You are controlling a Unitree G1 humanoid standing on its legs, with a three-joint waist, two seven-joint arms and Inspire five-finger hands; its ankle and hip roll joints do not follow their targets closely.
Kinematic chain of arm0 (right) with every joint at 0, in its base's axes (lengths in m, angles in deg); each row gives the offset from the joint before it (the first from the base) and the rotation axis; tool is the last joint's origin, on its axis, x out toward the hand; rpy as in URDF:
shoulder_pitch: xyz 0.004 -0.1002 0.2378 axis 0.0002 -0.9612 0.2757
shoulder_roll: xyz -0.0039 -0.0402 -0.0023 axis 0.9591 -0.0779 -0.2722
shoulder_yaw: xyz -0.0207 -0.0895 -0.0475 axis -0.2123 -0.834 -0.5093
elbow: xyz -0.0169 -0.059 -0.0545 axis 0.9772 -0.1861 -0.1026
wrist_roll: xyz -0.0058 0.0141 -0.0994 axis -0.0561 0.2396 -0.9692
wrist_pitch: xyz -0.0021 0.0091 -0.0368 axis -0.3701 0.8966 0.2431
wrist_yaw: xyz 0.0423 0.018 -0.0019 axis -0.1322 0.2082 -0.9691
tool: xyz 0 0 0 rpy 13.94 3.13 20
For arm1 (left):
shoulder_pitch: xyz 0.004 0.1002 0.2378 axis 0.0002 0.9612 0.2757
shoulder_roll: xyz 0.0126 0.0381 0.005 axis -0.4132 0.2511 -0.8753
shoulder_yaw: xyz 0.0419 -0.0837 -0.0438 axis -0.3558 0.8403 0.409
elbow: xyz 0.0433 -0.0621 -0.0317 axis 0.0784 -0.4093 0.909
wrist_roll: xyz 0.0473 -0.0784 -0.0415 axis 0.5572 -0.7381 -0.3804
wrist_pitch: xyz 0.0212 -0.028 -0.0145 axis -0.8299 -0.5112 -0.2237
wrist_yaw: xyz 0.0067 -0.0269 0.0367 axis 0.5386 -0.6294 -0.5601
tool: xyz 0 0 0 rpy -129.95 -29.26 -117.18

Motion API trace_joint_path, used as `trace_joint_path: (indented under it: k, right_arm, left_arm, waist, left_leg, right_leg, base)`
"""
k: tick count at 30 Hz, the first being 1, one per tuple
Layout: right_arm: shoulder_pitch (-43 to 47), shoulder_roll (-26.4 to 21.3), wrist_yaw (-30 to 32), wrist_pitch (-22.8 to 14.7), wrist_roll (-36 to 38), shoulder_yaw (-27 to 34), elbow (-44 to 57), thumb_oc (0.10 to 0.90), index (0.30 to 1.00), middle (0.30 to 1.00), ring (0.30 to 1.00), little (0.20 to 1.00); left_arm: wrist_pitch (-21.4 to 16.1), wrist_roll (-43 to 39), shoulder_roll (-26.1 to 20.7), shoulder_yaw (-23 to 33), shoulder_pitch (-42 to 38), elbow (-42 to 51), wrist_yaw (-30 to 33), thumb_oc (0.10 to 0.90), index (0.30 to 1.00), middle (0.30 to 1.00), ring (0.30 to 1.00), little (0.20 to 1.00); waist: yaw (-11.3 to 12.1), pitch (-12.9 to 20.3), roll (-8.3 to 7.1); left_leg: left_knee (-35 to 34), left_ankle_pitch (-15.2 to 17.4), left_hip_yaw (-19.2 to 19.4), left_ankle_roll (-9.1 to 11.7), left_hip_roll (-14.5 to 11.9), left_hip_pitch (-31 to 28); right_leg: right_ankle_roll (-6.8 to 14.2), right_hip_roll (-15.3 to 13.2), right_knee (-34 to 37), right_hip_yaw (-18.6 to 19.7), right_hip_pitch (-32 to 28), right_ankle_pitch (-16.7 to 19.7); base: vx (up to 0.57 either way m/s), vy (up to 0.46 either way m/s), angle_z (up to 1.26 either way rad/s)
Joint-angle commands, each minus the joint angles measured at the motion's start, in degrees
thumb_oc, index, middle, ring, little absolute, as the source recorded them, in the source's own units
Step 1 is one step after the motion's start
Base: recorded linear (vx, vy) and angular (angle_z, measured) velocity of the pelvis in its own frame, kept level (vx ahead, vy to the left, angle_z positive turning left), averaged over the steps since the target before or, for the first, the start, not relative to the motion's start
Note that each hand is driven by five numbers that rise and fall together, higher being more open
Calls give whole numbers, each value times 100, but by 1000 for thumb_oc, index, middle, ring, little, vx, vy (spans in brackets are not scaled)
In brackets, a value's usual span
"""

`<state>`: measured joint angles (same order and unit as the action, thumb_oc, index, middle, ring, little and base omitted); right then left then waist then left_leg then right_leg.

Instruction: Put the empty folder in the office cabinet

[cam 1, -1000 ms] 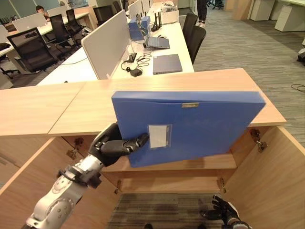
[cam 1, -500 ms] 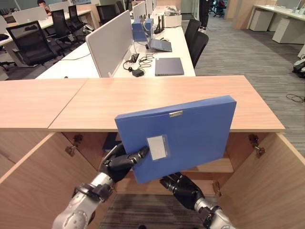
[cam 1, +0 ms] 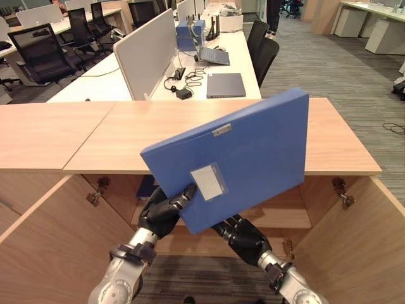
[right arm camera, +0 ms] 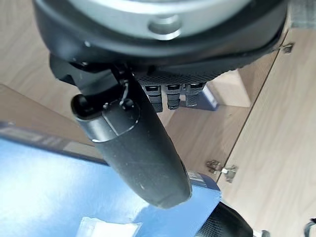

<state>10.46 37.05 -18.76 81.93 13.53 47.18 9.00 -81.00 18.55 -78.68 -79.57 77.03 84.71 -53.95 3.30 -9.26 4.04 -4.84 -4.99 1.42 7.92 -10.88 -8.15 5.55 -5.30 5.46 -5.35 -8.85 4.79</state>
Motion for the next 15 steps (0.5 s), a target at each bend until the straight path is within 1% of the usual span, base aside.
trace_joint_path:
  k: [1, 5, 9, 11, 12, 14, 15]
  right_arm:
    - [1299, 975, -265, -959, 669, 365, 1610, 800, 900, 900, 900, 900]
    - [1372, 998, -172, -1114, 755, 577, 1725, 800, 900, 900, 900, 900]
    - [1321, 892, -166, -1110, 682, 632, 1739, 800, 900, 900, 900, 900]
    - [1206, 756, -218, -1000, 615, 696, 1717, 800, 900, 900, 900, 900]
    - [1064, 595, -283, -910, 535, 757, 1712, 800, 900, 900, 900, 900]
    - [1062, 595, -283, -910, 535, 756, 1713, 800, 900, 900, 900, 900]
    - [873, 432, -409, -768, 425, 872, 1732, 800, 900, 900, 900, 900]
  left_arm:
    - [-34, 96, -38, -492, -331, 364, -322, 400, 300, 300, 300, 300]
    - [-38, 101, -3, -416, -287, 357, -276, 400, 300, 300, 300, 300]
    - [-62, 125, 11, -312, -266, 366, -268, 400, 300, 300, 300, 300]
    - [-84, 163, -33, -156, -282, 413, -304, 400, 300, 300, 300, 300]
    - [-95, 197, -88, 6, -275, 459, -368, 400, 300, 300, 300, 300]
    - [-94, 197, -88, 7, -273, 460, -368, 400, 300, 300, 300, 300]
    - [-92, 233, -188, 243, -230, 542, -481, 400, 300, 300, 300, 300]
  waist:
    - [-126, 23, -101]
    - [-132, 50, -96]
    - [-134, 59, -105]
    - [-134, 65, -109]
    - [-131, 71, -120]
    - [-132, 72, -120]
    - [-132, 77, -126]
  left_leg:
    - [39, -122, -15, 341, -292, 150]
    - [43, -96, -17, 328, -274, 139]
    - [38, -88, -11, 322, -270, 134]
    - [35, -89, -13, 322, -267, 132]
    - [30, -92, -15, 324, -260, 131]
    - [30, -92, -16, 324, -260, 130]
    - [29, -99, -24, 330, -260, 129]
  right_leg:
    - [309, -204, -263, -115, -536, -1017]
    - [309, -206, -265, -114, -537, -1018]
    - [309, -216, -264, -114, -539, -1015]
    - [315, -222, -268, -124, -542, -1014]
    - [319, -221, -264, -133, -549, -1016]
    - [319, -221, -264, -134, -550, -1017]
    - [326, -219, -258, -152, -556, -1013]
  base:
    - [0, 0, 0]
    - [0, 0, 0]
    - [0, 0, 0]
    - [0, 0, 0]
    - [0, 0, 0]
    - [0, 0, 0]
    - [0, 0, 0]
